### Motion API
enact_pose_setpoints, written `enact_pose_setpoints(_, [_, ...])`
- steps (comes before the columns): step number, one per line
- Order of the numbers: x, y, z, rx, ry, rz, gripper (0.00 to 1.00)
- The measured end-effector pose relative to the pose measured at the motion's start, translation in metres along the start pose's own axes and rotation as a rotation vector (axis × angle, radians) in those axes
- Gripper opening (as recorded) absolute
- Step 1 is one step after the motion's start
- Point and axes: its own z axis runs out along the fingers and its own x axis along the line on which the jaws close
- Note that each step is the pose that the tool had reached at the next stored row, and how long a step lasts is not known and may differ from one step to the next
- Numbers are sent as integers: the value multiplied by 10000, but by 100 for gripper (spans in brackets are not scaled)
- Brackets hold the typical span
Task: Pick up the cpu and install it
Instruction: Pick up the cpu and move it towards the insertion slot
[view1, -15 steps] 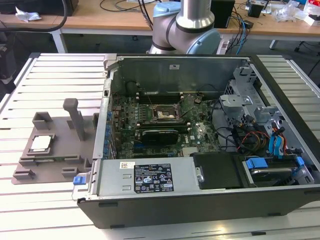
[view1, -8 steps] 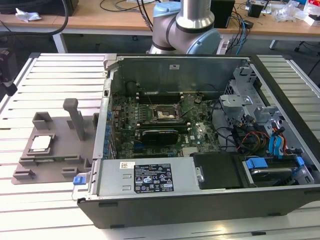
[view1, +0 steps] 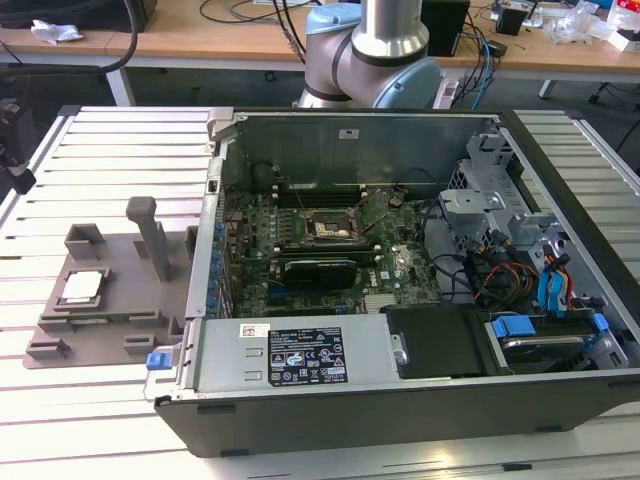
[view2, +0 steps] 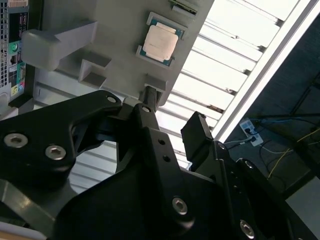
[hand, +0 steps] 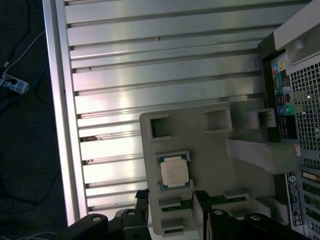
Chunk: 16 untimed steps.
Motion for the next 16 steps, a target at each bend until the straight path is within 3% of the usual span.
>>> enact_pose_setpoints(7, [0,-1,27,-1,-1,0,48])
enact_pose_setpoints(16, [3,-3,136,18,-1,-15,48])
